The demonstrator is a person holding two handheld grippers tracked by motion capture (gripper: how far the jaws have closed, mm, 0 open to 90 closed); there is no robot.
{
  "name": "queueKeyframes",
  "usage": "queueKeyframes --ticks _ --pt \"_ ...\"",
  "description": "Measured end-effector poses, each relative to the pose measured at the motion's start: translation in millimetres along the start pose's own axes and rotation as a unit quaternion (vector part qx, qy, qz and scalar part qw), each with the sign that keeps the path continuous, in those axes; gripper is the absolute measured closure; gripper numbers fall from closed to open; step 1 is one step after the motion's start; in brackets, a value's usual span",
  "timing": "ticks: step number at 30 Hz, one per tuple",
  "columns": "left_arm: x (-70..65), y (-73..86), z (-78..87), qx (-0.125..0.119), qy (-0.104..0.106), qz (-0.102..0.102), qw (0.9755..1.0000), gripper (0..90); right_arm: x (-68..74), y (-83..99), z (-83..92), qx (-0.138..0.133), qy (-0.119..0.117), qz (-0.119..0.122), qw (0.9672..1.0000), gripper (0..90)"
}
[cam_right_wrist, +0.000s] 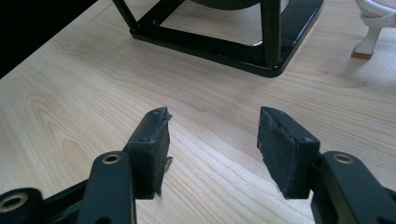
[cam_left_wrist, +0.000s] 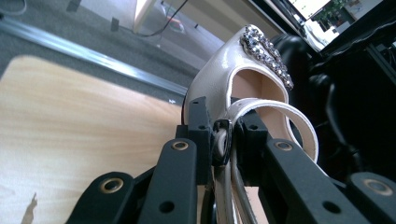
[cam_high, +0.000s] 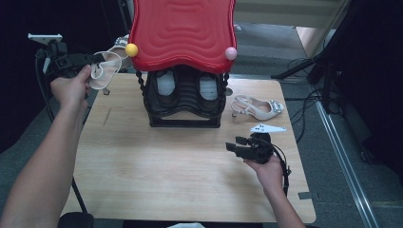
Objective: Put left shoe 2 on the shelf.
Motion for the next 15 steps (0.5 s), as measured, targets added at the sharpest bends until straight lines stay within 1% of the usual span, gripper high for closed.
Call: queueKeyframes --ticks 3,6,10,13,15 --pt "-8.0 -11.7 4.5 -0.003 0.004 -0.002 1.0 80.3 -0.2 -0.2 0.3 -0.001 -0.001 0.0 1.0 44.9" --pt "-17.8 -25.1 9.4 -0.01 0.0 -0.013 0.9999 80.3 -0.2 -0.2 0.2 -0.002 -0.001 -0.001 1.0 44.9" --pt "-32.5 -44.1 17.3 -0.02 0.01 -0.018 0.9996 80.2 0.3 -0.1 -0.3 -0.002 -0.001 0.001 1.0 44.9" --pt "-45.0 -59.6 23.7 -0.031 0.007 -0.035 0.9989 80.0 0.6 0.6 -1.2 0.002 -0.002 -0.002 1.0 44.9" --pt "-50.8 -66.7 26.1 -0.031 0.008 -0.039 0.9987 80.1 1.5 1.8 -2.6 0.006 -0.002 0.001 1.0 44.9"
Point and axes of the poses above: each handheld gripper's, and its own axes: z roughly backward along the jaws, y roughly out of its underside, x roughly to its left, the point moved 7 cm from there along -z, roughly forward along the jaws, and after that the axes turned 13 degrees about -z, right-handed, at the moved point
